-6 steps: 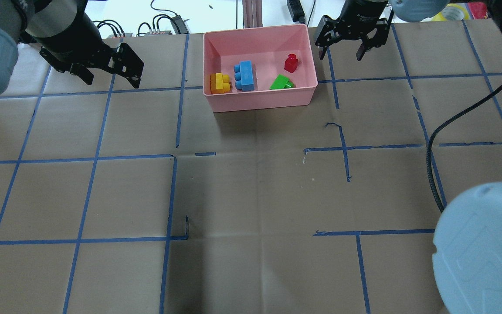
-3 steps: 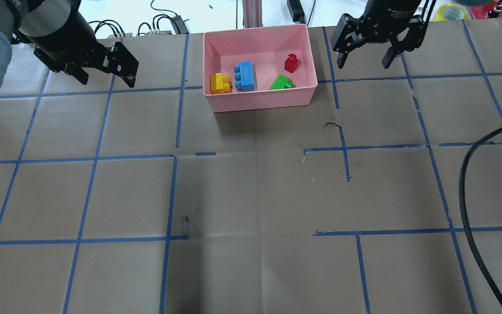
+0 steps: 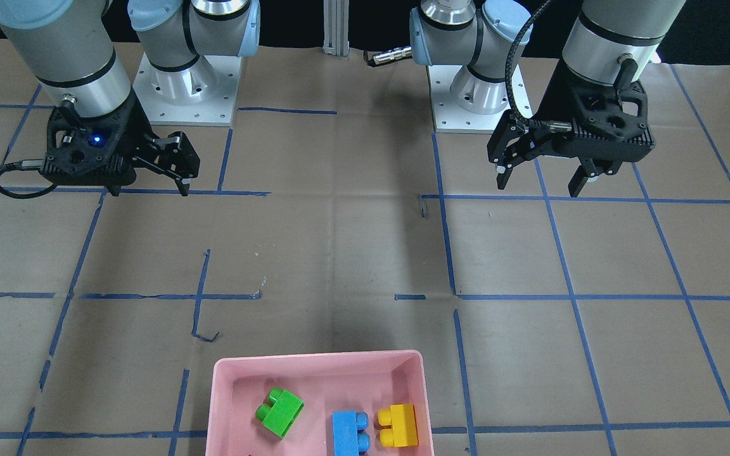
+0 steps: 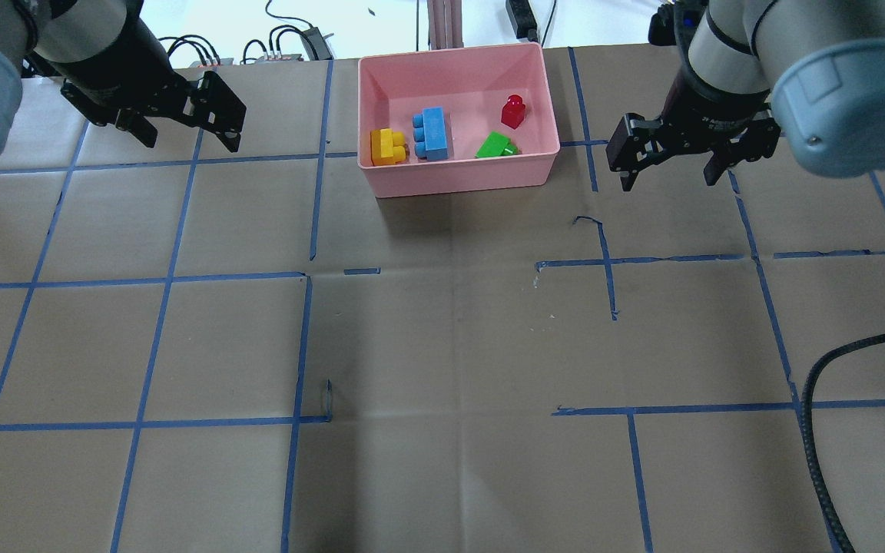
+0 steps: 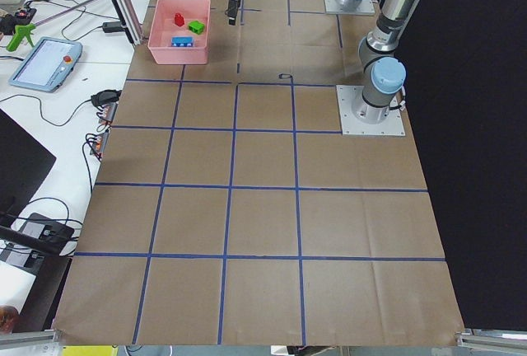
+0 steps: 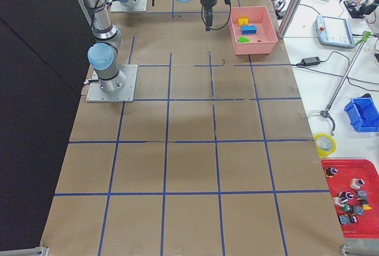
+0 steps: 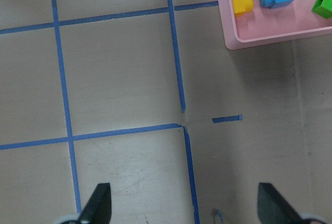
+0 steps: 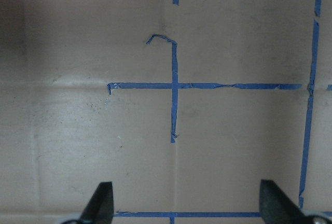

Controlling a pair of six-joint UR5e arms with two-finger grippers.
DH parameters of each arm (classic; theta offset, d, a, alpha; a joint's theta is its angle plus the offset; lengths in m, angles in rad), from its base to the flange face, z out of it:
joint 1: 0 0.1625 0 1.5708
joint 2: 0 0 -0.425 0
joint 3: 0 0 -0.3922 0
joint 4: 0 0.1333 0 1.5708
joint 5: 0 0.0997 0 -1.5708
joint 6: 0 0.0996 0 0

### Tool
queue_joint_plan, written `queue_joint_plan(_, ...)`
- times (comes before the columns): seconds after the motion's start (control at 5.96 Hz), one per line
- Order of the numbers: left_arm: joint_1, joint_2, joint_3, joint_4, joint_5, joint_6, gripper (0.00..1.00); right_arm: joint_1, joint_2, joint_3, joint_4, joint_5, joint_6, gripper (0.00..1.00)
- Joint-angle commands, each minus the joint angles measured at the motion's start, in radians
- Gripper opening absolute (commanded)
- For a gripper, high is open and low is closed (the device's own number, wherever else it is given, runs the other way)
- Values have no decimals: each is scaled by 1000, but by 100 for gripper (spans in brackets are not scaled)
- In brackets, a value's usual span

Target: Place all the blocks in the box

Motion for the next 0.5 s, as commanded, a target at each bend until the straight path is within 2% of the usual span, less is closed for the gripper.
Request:
queue_joint_plan(0.0,-3,-1,0,0,0,-14,99,16,-20,16,-10,5,47,100)
queue_joint_plan(0.34,-5,-1,0,-2,-1,-15,99,44,-20,-60,91,2,47,100)
